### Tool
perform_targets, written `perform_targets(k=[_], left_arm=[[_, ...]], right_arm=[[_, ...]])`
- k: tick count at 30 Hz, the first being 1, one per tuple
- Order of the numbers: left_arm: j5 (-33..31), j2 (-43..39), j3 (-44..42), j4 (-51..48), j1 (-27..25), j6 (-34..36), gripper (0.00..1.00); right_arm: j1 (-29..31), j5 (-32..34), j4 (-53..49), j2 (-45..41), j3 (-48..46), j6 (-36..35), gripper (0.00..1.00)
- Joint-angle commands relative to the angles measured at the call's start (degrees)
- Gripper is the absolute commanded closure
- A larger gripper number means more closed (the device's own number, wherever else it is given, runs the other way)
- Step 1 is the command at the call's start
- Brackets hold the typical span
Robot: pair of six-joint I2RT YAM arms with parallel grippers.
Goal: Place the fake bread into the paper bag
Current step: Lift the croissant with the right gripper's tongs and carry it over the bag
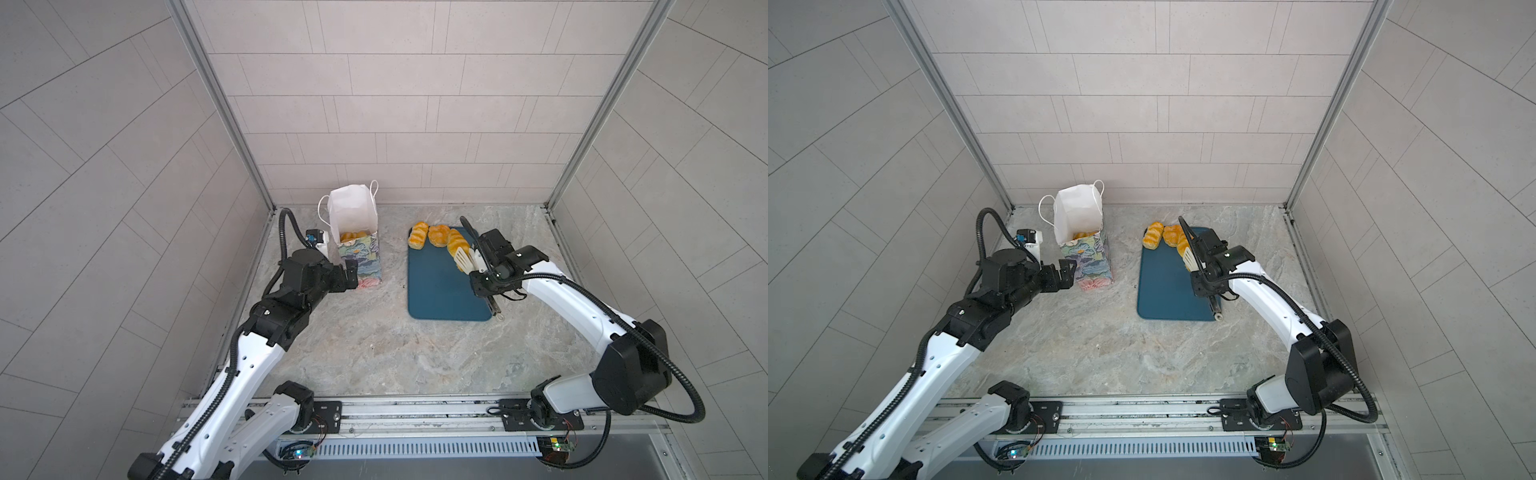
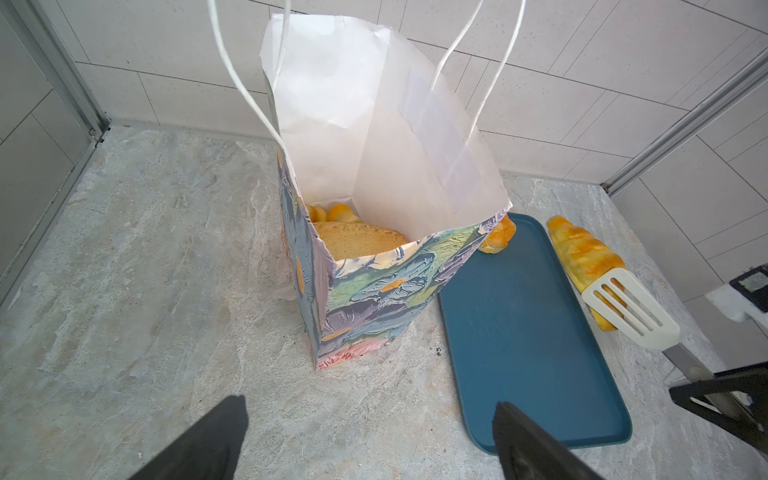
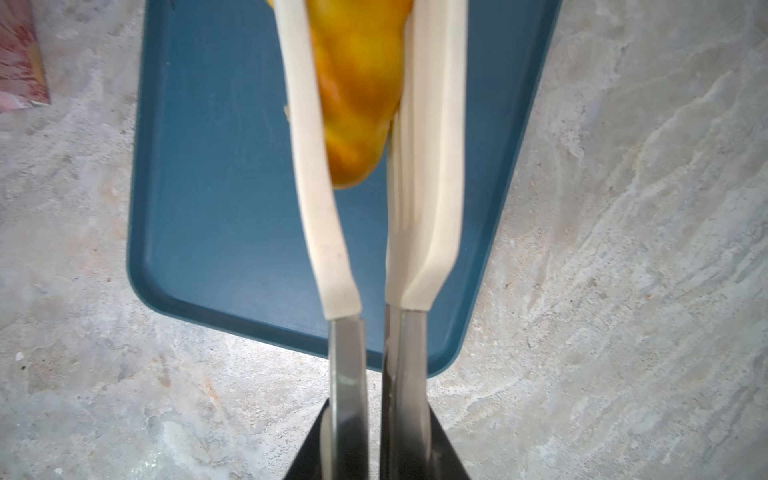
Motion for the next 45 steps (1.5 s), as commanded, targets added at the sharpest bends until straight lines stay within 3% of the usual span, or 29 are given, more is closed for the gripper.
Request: perform_targets(k=[1,14,28,45], left_arm=[[-0.54,0.4,2.36,0.07,0.4,-1.29,0.0],[-3.16,1.49,4.47,-1.02,0.42,-2.45,0.0],[-3.05,2.19,6.41,-1.34,1.1,-3.96,0.0],[-1.36,1.2,5.84,-2.43,2.93,-3.5,0.0]], right_arm=[[0.91,-2.86,3.23,-3.33,1.25,-0.68,0.7],[5.01,-9.27,6.62,-3.52,5.66,-2.65,0.7],[7.74,-14.95,9.54,-2.56,17.83,-3.58,0.68],[18.48,-14.43,13.14,12.5,39.59,-4.5,0.67]])
